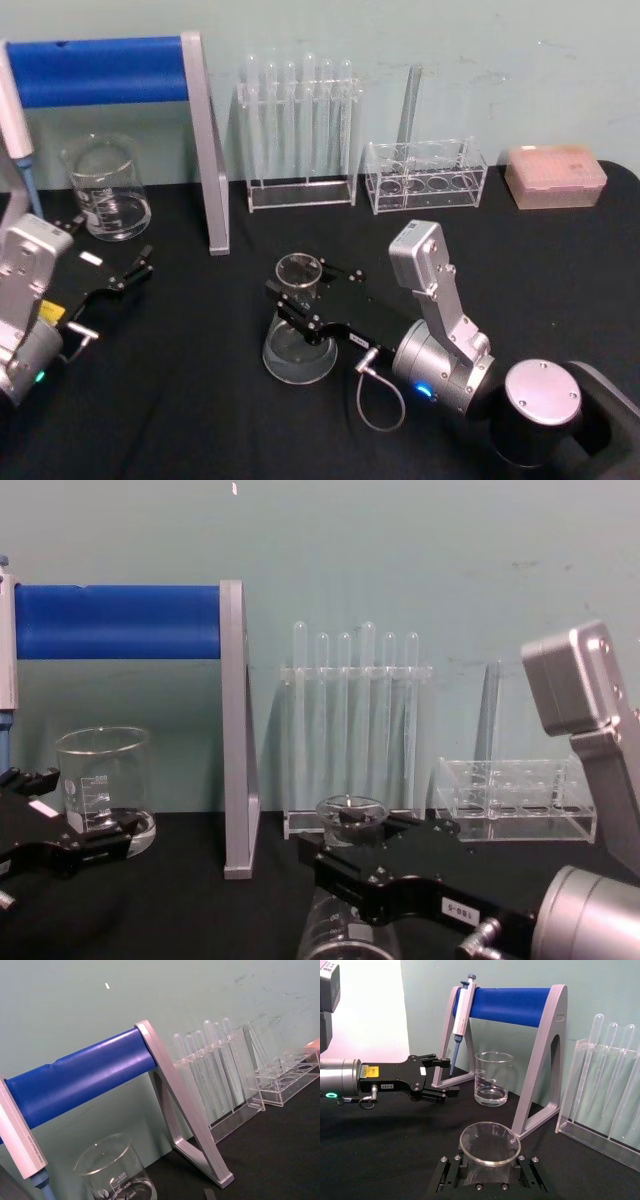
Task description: Grasp the erlenmeyer flask with one hand, shake it three times, then place it back.
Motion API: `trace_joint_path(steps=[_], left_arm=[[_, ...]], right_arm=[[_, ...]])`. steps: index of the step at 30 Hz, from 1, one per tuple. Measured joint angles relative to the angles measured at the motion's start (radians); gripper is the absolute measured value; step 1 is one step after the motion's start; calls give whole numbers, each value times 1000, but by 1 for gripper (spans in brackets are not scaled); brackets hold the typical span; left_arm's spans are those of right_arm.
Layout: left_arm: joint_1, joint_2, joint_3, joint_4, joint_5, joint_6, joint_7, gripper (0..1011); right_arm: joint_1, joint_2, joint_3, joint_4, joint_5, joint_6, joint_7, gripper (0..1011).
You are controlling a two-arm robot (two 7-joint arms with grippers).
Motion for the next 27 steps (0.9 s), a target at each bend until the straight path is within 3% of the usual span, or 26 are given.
trace_joint_path(steps=[6,13,22,27], left_arm=[[0,0,0,0,0,0,0,1001],[0,0,0,0,0,0,0,1001],[0,0,0,0,0,0,0,1001],[0,0,0,0,0,0,0,1001]], right_arm=[[0,0,0,0,0,0,0,449],[0,0,1,-1,0,0,0,627],[0,0,1,-1,1,0,1,935],[0,0,1,-1,1,0,1,1000]])
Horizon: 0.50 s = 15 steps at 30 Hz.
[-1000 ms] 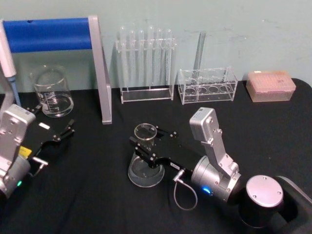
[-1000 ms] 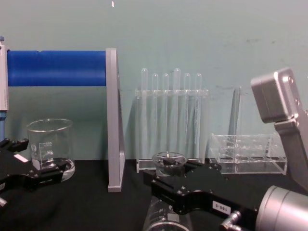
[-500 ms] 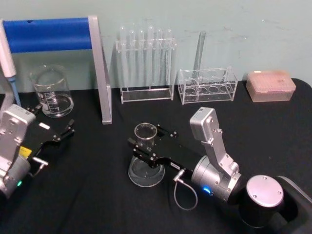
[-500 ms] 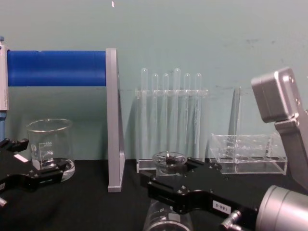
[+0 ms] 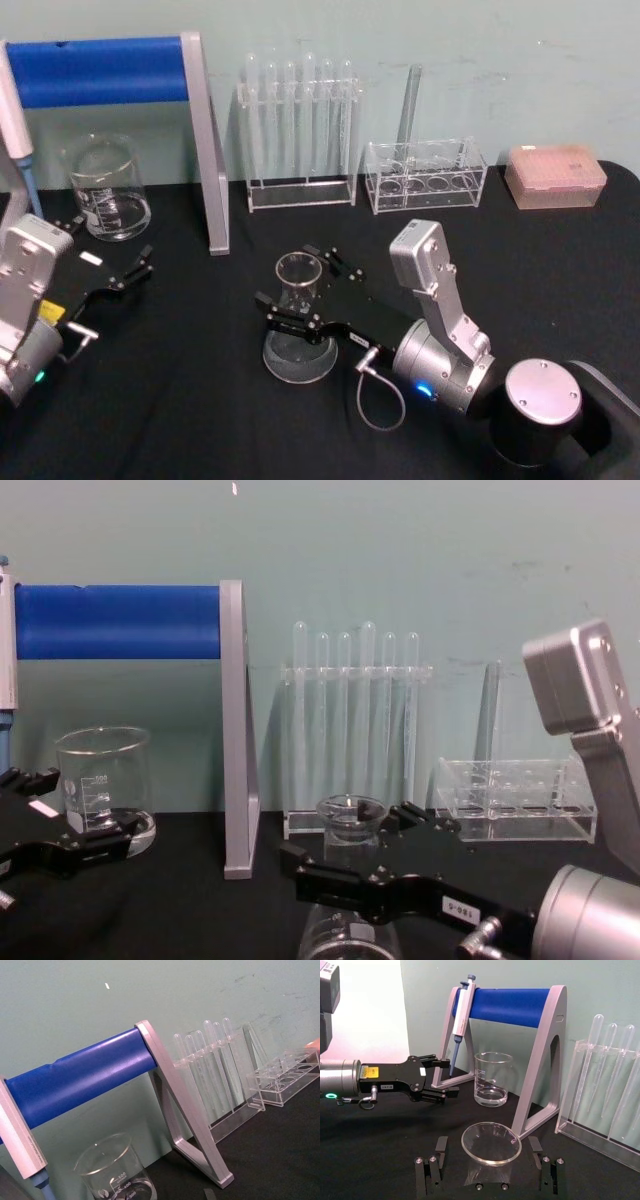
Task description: Grasp the erlenmeyer flask with one hand, shake it three times, then place it back.
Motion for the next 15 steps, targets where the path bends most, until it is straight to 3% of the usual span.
trace_joint_path(steps=[9,15], left_arm=[[0,0,0,0,0,0,0,1001],[0,0,0,0,0,0,0,1001]], right_arm=[[0,1,0,0,3,0,4,1000],[-19,42,9,-29,39,10,47,1000]])
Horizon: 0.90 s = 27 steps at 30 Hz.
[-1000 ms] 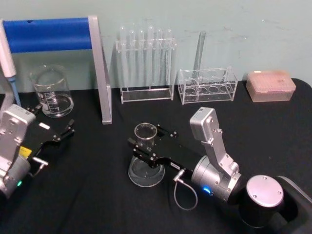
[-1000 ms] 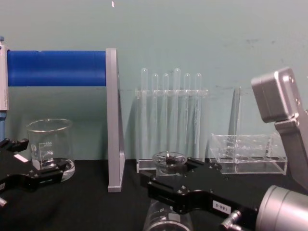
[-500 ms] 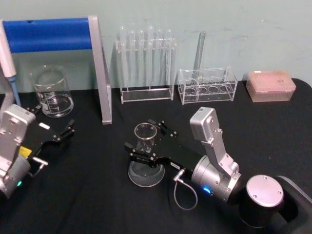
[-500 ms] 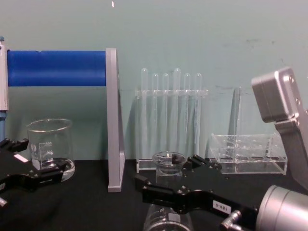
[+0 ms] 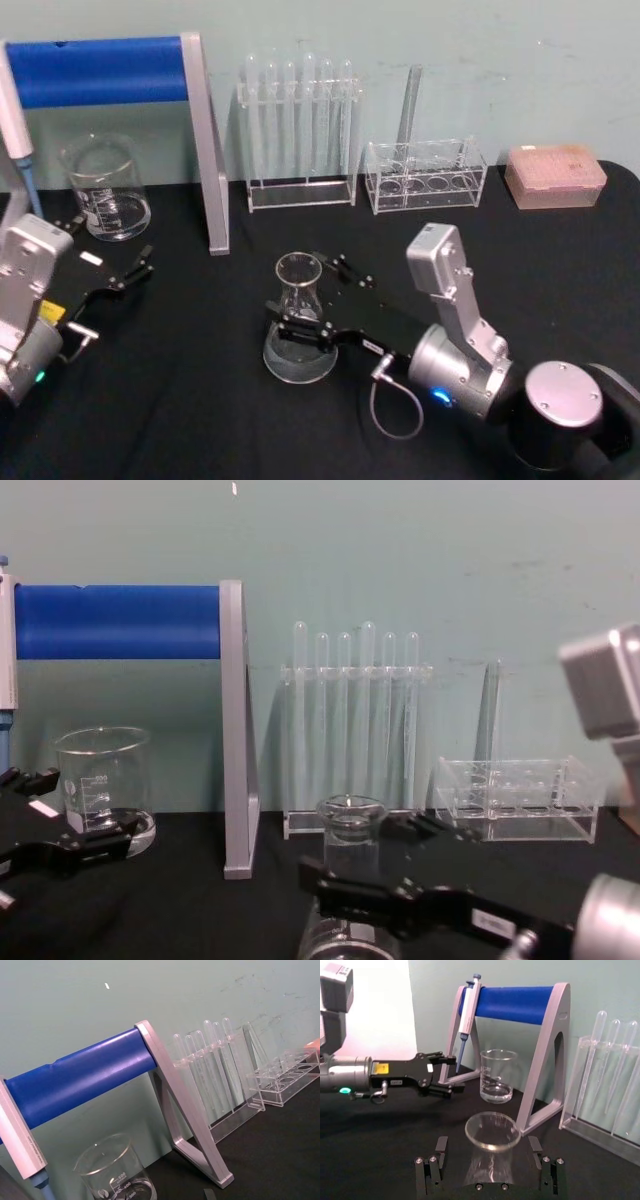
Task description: Grasp the erlenmeyer flask with one hand, shake it three times, then place it back.
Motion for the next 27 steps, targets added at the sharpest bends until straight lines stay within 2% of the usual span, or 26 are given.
trace_joint_path(steps=[3,9,13,17,22,27], left_arm=[[0,0,0,0,0,0,0,1001],[0,0,0,0,0,0,0,1001],[0,0,0,0,0,0,0,1001],[0,0,0,0,0,0,0,1001],[0,0,0,0,0,0,0,1001],[0,0,0,0,0,0,0,1001]], right_arm=[[-15,22,5,-17,11,7,9,1000],[-59,90,24,-74,47,18,38,1000],[-101,145,47,-124,77,22,50,1000],[-134,184,69,-161,93,22,49,1000],[-154,198,107,-175,95,18,-4,1000],[-141,160,152,-146,64,1,-99,1000]])
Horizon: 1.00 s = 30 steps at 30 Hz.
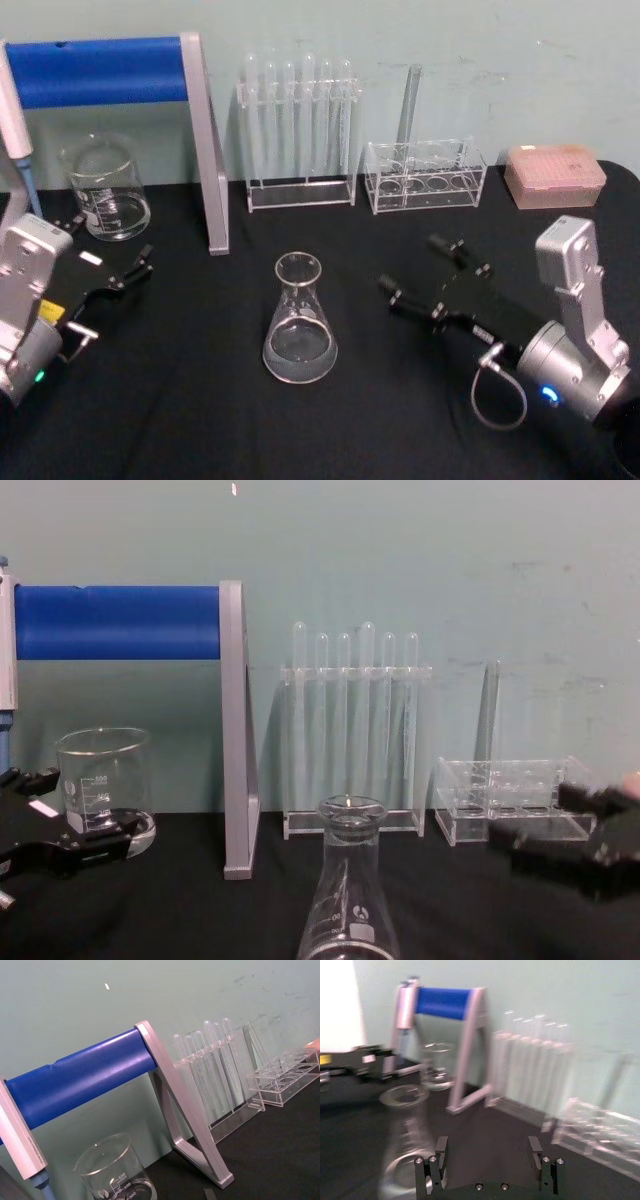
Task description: Grasp the erlenmeyer flask with one hand, shake it three times, then place it back.
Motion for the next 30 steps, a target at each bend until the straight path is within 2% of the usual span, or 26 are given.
trace_joint_path(steps=[5,6,7,8,12,15,19,23,30], left_arm=[[0,0,0,0,0,0,0,1001],[0,0,0,0,0,0,0,1001],[0,0,0,0,0,0,0,1001],[0,0,0,0,0,0,0,1001],[0,0,0,0,0,0,0,1001],[0,0,0,0,0,0,0,1001],[0,0,0,0,0,0,0,1001],[0,0,0,0,0,0,0,1001],[0,0,0,0,0,0,0,1001]], right_arm=[[44,-60,39,56,-55,-31,-100,1000],[44,-60,39,56,-55,-31,-100,1000],[67,-87,51,87,-85,-44,-149,1000],[67,-87,51,87,-85,-44,-149,1000],[111,-129,60,149,-153,-62,-229,1000],[152,-159,55,221,-234,-78,-300,1000],[187,-179,42,294,-311,-93,-351,1000],[207,-189,28,345,-368,-98,-372,1000],[215,-191,15,373,-428,-94,-378,1000]])
